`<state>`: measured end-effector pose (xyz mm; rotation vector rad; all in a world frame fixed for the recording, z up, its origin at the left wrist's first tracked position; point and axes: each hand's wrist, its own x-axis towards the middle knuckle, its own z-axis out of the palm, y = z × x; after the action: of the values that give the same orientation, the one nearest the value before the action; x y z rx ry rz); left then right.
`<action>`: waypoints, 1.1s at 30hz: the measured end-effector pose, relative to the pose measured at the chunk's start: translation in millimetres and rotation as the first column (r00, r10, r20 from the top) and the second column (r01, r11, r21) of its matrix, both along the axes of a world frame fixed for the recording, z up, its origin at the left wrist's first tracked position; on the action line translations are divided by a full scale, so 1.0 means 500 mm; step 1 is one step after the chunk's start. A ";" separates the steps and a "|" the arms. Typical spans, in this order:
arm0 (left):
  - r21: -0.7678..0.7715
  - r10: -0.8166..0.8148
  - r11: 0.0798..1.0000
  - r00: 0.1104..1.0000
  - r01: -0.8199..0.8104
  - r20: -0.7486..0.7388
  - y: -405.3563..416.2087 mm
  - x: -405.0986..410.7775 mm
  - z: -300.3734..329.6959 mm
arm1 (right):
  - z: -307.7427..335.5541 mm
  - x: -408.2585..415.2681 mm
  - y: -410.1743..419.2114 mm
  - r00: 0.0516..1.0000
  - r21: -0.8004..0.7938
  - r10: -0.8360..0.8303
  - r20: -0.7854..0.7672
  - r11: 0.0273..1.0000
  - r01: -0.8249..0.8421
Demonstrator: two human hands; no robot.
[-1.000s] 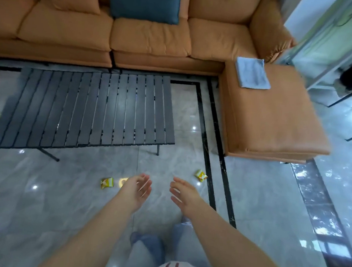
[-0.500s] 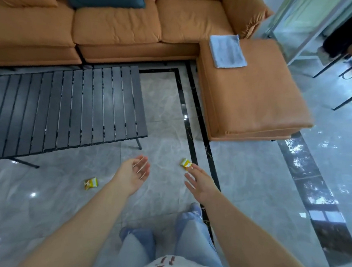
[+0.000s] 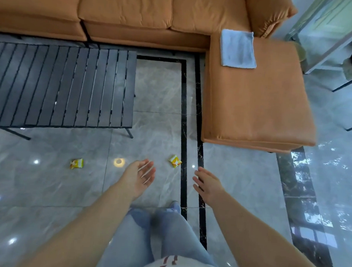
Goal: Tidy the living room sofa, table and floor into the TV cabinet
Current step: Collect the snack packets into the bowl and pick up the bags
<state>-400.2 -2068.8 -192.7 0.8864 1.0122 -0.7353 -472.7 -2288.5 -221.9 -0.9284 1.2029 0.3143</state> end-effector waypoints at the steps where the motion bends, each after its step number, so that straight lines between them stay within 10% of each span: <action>1: 0.006 0.008 1.000 1.000 -0.008 0.001 -0.001 0.004 -0.004 | -0.008 0.009 -0.003 1.000 -0.009 0.019 -0.013 1.000 -0.019; 20: 0.035 -0.405 0.913 0.894 0.406 0.190 -0.013 0.287 -0.381 | -0.387 0.282 0.005 0.875 -0.237 0.446 -0.188 0.844 -0.481; 33: 0.403 -0.624 0.737 0.776 0.543 0.095 -0.058 0.385 -0.829 | -0.809 0.385 -0.046 0.366 -0.483 0.840 -0.401 0.146 -0.864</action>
<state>-207.8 -2098.0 -607.1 1.6206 0.6553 -0.9680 -280.1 -2311.4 -626.4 -2.2619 0.6202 0.8873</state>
